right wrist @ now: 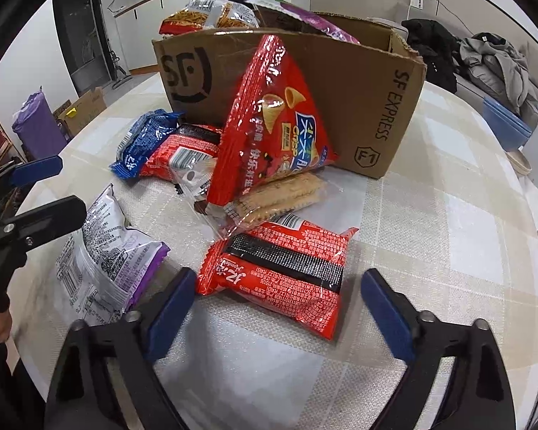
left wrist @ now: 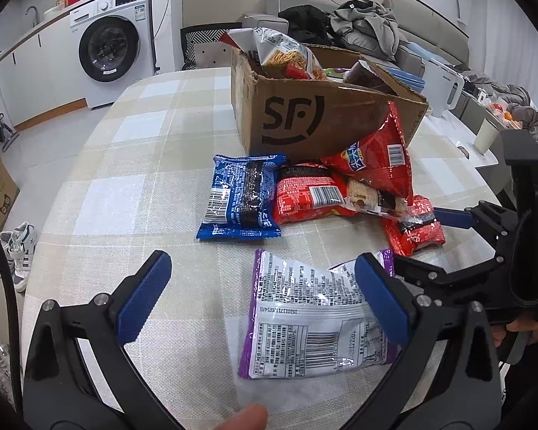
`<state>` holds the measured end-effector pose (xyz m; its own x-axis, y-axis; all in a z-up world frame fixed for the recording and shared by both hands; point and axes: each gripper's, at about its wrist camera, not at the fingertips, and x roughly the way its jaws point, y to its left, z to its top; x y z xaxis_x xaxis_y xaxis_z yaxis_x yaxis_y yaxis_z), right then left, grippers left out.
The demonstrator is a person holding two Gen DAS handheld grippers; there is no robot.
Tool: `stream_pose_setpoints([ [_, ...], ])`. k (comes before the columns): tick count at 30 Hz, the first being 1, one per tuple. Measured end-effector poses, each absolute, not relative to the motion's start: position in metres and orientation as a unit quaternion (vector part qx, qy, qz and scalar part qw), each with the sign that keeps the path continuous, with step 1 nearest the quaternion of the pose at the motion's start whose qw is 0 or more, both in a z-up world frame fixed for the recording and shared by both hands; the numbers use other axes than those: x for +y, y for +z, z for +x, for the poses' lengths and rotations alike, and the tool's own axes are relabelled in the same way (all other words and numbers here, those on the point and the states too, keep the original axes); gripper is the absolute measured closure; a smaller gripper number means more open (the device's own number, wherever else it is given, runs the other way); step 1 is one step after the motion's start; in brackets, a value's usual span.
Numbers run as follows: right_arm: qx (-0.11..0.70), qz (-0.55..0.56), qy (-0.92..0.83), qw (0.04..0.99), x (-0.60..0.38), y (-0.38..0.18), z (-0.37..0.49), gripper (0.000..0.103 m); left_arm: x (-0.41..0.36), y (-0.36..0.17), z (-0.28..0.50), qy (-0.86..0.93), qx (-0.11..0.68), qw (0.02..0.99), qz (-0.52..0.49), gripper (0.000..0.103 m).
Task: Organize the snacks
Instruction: 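Move the right tool toward the red wafer pack and open its fingers, then close the right gripper on the red wafer pack and lift it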
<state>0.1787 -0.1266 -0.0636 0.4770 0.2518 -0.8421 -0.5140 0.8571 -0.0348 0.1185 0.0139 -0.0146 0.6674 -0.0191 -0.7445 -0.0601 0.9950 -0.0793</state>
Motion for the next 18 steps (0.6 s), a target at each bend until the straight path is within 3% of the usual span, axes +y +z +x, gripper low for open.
stream_pose_setpoints([
  [2, 0.456, -0.151, 0.240, 0.843, -0.126, -0.061, 0.174, 0.030, 0.013, -0.015, 0.118, 0.010, 0.407, 0.912, -0.048, 0.001],
  [6, 0.454, -0.157, 0.247, 0.841, -0.127, -0.059, 0.171, 0.039, 0.011, -0.014, 0.117, 0.008, 0.407, 0.912, -0.045, 0.001],
  [8, 0.455, -0.157, 0.250, 0.840, -0.131, -0.058, 0.170, 0.049, 0.009, -0.014, 0.116, 0.007, 0.407, 0.912, -0.043, 0.001],
  [18, 0.451, -0.183, 0.268, 0.831, -0.141, -0.055, 0.161, 0.054, 0.009, -0.016, 0.115, 0.007, 0.408, 0.912, -0.042, 0.001],
])
